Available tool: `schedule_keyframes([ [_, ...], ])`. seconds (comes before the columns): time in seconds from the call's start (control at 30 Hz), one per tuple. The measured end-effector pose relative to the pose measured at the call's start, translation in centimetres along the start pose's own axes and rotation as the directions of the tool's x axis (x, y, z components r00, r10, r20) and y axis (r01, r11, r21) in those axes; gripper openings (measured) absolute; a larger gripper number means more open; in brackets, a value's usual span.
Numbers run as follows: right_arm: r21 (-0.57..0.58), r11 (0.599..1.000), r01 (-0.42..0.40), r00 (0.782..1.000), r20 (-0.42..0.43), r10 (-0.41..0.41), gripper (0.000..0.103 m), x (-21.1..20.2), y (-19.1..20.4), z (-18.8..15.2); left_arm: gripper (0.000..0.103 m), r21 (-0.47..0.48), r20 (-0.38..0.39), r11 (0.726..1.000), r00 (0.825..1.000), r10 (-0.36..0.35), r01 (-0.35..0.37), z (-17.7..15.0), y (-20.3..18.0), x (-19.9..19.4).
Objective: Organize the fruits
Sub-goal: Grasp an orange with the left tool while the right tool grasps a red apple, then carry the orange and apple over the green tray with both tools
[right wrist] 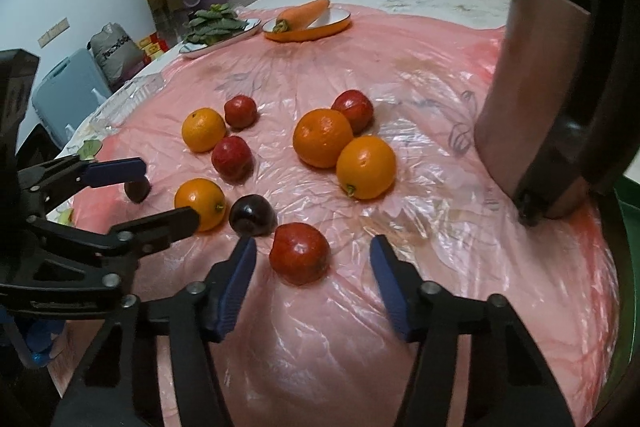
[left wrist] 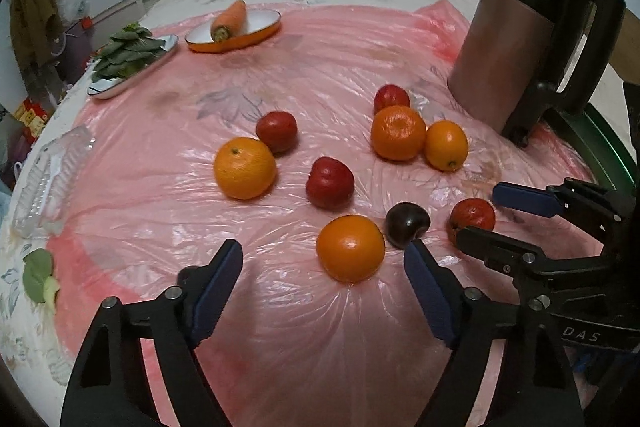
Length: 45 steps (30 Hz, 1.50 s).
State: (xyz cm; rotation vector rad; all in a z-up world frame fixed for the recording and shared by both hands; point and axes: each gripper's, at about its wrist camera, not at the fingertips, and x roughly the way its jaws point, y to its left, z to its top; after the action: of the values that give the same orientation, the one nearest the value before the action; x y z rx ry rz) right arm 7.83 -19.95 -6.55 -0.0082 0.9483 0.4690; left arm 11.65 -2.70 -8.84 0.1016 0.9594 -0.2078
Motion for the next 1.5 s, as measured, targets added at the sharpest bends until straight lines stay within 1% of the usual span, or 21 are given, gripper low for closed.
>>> schedule_keyframes([
  [0.1,0.002,1.000,-0.022,1.000,-0.015,0.022,0.074,0.5,-0.2,0.1,0.071,0.009,-0.020,1.000,1.000,-0.015,0.015,0.1,-0.2,0.9],
  [0.23,0.011,0.999,-0.042,0.998,-0.037,0.042,0.074,1.2,-0.3,-0.1,0.069,0.013,-0.039,1.000,0.999,-0.028,0.028,0.3,-0.4,1.8],
  [0.27,0.012,0.999,-0.044,0.998,-0.039,0.045,0.074,1.3,-0.4,0.0,0.067,0.013,-0.040,0.999,0.999,-0.032,0.032,0.3,-0.4,1.9],
  [0.3,0.014,0.999,-0.047,0.998,-0.041,0.047,0.074,1.3,-0.4,-0.1,0.062,0.011,-0.042,0.999,0.998,-0.038,0.039,0.3,-0.4,2.0],
  [0.33,0.016,0.999,-0.049,0.998,-0.043,0.050,0.065,1.5,-0.5,-0.1,0.059,0.007,-0.046,0.999,0.998,-0.049,0.049,0.3,-0.3,2.1],
  [0.37,0.017,0.999,-0.050,0.998,-0.044,0.051,0.056,1.5,-0.5,-0.1,0.050,0.003,-0.052,0.998,0.997,-0.060,0.060,0.3,-0.3,2.3],
  [0.4,0.020,0.998,-0.056,0.997,-0.043,0.057,0.036,1.6,-0.6,-0.1,0.042,0.002,-0.055,0.998,0.996,-0.067,0.067,0.3,-0.3,2.4],
  [0.43,0.025,0.998,-0.061,0.997,-0.038,0.062,0.032,1.5,-0.7,-0.2,0.039,0.003,-0.058,0.997,0.995,-0.076,0.077,0.2,-0.3,2.4],
  [0.47,0.027,0.998,-0.063,0.997,-0.035,0.064,0.032,1.5,-0.7,-0.2,0.035,0.009,-0.059,0.997,0.995,-0.078,0.079,0.1,-0.3,2.4],
  [0.5,0.028,0.998,-0.064,0.997,-0.033,0.065,0.031,1.5,-0.8,-0.3,0.035,0.016,-0.056,0.997,0.996,-0.075,0.076,0.1,-0.4,2.4],
  [0.67,0.023,0.998,-0.055,0.998,-0.020,0.055,0.031,1.4,-0.6,-0.4,0.034,0.024,-0.043,0.996,0.996,-0.080,0.081,-0.2,-0.3,2.4],
  [0.8,0.041,0.997,-0.066,0.998,-0.006,0.067,0.031,1.2,-0.9,-0.6,0.034,0.027,-0.034,0.996,0.996,-0.084,0.085,-0.4,-0.3,2.3],
  [1.0,0.072,0.994,-0.084,0.996,0.010,0.084,0.031,0.8,-1.6,-0.7,0.034,0.039,-0.020,0.997,0.997,-0.070,0.071,-0.5,-0.5,2.1],
  [1.5,0.102,0.993,-0.053,0.998,0.022,0.051,0.031,-0.7,-2.0,-1.4,0.034,0.042,-0.011,0.997,0.998,-0.066,0.066,-0.7,-1.0,0.8],
])
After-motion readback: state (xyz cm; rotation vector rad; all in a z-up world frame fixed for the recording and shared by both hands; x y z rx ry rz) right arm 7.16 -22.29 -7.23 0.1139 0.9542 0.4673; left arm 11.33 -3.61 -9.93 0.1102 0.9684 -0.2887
